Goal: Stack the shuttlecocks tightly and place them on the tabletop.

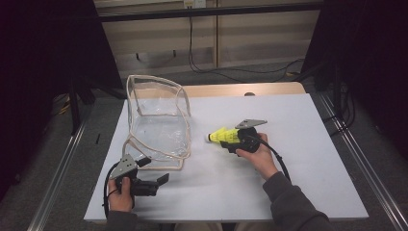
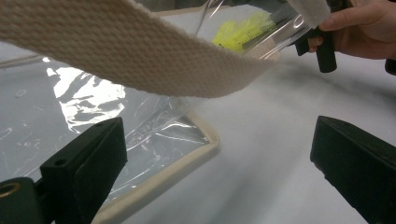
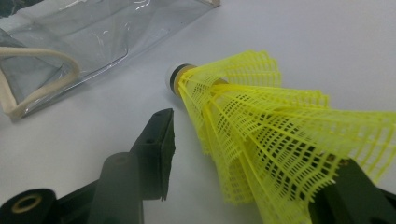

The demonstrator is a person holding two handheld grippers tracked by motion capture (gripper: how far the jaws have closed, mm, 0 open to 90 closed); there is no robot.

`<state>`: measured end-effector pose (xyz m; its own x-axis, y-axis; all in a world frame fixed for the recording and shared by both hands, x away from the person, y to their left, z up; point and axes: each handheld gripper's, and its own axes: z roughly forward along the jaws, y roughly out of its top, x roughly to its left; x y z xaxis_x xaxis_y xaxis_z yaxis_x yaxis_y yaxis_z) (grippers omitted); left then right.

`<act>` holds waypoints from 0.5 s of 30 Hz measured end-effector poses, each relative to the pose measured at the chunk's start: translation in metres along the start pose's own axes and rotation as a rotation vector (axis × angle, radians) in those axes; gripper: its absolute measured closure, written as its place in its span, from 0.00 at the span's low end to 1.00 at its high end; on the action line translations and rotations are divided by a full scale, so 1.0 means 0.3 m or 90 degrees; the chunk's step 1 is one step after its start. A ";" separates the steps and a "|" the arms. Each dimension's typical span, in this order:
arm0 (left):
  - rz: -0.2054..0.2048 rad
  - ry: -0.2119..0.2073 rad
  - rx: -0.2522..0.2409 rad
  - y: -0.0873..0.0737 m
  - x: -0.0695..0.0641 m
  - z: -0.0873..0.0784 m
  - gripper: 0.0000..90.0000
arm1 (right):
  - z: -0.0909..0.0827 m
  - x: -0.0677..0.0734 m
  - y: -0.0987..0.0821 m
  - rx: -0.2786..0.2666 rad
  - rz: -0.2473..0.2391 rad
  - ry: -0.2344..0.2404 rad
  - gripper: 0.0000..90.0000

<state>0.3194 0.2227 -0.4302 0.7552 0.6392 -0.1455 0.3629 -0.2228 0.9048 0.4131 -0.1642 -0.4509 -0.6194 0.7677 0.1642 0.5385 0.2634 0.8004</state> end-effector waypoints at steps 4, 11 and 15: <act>0.000 0.000 0.000 0.000 0.000 0.000 0.04 | 0.005 -0.001 0.000 -0.001 0.002 -0.005 0.56; -0.001 0.001 0.002 -0.001 0.001 0.000 0.04 | 0.011 0.003 0.006 0.000 0.002 -0.020 0.61; -0.001 0.001 0.001 -0.001 0.001 0.000 0.04 | 0.013 0.007 0.009 -0.003 -0.004 -0.021 0.69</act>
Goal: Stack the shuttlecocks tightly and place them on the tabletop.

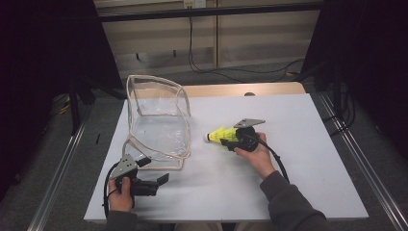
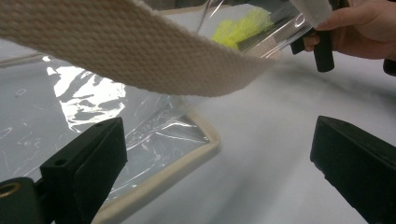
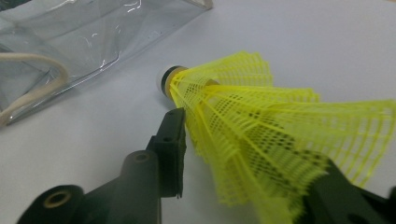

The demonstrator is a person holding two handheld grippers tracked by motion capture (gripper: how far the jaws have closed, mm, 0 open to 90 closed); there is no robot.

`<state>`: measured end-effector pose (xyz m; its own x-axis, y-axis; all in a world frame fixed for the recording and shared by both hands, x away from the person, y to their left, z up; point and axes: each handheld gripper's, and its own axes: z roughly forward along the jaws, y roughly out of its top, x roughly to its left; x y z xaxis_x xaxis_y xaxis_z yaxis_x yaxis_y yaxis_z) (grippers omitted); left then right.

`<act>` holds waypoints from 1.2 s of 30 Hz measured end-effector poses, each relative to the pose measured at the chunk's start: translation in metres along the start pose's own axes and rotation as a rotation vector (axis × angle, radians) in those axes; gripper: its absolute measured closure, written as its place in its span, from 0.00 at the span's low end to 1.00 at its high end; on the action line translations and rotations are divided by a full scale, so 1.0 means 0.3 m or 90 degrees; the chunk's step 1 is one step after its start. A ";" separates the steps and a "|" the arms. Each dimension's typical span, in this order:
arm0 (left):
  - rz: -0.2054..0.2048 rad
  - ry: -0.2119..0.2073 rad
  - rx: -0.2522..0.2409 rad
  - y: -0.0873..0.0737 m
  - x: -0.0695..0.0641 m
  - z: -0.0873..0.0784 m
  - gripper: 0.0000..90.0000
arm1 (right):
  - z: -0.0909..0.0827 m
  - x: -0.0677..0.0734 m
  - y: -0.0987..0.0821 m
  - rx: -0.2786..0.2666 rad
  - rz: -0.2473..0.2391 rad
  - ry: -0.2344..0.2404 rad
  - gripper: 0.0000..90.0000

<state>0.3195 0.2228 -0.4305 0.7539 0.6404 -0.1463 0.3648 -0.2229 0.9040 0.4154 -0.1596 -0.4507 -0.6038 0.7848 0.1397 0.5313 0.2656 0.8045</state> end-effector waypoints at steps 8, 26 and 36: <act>0.000 0.000 0.000 0.000 0.001 0.000 0.04 | -0.001 0.002 0.003 -0.001 -0.004 -0.003 0.79; 0.001 0.001 0.000 0.000 -0.001 0.000 0.04 | -0.041 -0.012 0.003 0.018 -0.030 0.022 0.83; 0.001 0.001 0.000 0.000 -0.001 0.000 0.04 | -0.018 -0.006 -0.011 0.011 0.012 0.029 0.61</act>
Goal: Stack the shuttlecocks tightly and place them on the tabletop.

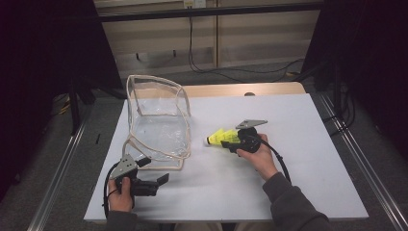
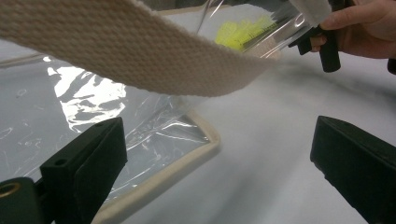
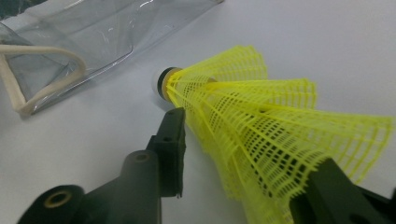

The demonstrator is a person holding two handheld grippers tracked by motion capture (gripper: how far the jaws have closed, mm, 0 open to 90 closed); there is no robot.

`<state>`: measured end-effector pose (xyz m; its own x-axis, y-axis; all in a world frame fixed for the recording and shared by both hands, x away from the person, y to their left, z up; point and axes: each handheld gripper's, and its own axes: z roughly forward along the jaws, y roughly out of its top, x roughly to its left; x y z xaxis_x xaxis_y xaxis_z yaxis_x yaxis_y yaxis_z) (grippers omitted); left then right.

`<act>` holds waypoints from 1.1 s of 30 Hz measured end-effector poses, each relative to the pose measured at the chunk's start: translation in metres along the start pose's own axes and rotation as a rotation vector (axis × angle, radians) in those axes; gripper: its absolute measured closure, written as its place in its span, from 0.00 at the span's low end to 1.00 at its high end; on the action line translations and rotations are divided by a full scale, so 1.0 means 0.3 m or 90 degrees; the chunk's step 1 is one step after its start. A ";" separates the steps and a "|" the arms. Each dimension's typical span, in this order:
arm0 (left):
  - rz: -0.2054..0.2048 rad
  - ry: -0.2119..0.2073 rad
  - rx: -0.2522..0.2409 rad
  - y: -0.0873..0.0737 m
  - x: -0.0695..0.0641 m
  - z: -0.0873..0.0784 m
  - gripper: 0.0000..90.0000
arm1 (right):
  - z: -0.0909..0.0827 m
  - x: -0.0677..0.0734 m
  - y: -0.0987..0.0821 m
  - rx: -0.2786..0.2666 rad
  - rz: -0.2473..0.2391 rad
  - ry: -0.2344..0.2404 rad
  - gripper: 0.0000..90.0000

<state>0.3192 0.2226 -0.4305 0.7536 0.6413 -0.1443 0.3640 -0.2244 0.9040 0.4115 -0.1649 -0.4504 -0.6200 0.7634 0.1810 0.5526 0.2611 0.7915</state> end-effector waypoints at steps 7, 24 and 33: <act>-0.001 0.001 -0.002 -0.001 0.000 0.001 0.04 | 0.023 0.008 -0.003 -0.002 -0.013 -0.027 0.66; 0.000 0.001 -0.001 -0.001 0.002 0.000 0.04 | 0.020 0.003 0.007 0.011 -0.048 -0.014 0.89; 0.000 0.001 -0.004 -0.001 0.002 -0.001 0.04 | -0.008 0.001 0.012 0.015 -0.060 0.003 0.89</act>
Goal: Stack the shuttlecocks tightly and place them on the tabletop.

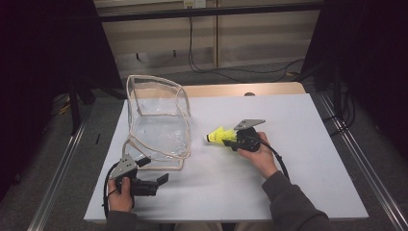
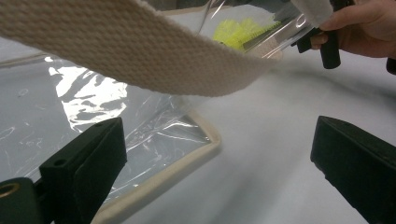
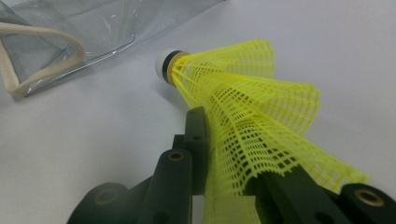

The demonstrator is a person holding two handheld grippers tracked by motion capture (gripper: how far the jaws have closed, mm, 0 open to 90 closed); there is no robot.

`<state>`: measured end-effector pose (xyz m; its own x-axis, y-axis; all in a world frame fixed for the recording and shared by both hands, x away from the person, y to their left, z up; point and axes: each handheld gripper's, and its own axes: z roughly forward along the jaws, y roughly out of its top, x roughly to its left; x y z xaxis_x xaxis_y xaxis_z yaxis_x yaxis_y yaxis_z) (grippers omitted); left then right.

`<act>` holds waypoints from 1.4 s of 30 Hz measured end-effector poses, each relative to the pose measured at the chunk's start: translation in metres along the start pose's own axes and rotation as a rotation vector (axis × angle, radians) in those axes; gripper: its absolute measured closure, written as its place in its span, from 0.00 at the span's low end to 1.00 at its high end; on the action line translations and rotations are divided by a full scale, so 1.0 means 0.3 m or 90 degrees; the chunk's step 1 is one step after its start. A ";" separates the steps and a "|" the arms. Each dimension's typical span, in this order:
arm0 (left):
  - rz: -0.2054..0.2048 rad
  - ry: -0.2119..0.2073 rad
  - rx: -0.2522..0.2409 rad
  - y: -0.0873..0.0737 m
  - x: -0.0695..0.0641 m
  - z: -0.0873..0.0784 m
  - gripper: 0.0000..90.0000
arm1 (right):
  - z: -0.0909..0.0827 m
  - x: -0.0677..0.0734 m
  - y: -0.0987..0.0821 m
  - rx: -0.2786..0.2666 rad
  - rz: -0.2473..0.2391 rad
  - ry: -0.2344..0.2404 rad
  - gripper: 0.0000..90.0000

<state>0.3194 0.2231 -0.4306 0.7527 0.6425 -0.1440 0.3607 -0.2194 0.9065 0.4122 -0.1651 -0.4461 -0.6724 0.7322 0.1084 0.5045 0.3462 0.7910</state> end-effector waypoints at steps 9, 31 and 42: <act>-0.001 -0.001 0.001 0.001 0.000 -0.001 0.04 | -0.023 0.003 0.008 0.004 -0.007 0.008 0.89; -0.002 -0.003 -0.003 0.003 -0.002 -0.001 0.04 | -0.103 0.010 0.053 -0.001 -0.012 0.037 0.89; -0.001 -0.003 -0.003 0.005 0.000 -0.005 0.04 | -0.142 0.014 0.081 -0.003 -0.018 0.047 0.89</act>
<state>0.3190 0.2238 -0.4288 0.7548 0.6392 -0.1470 0.3587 -0.2147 0.9084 0.3985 -0.1785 -0.4009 -0.7248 0.6767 0.1294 0.4820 0.3638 0.7971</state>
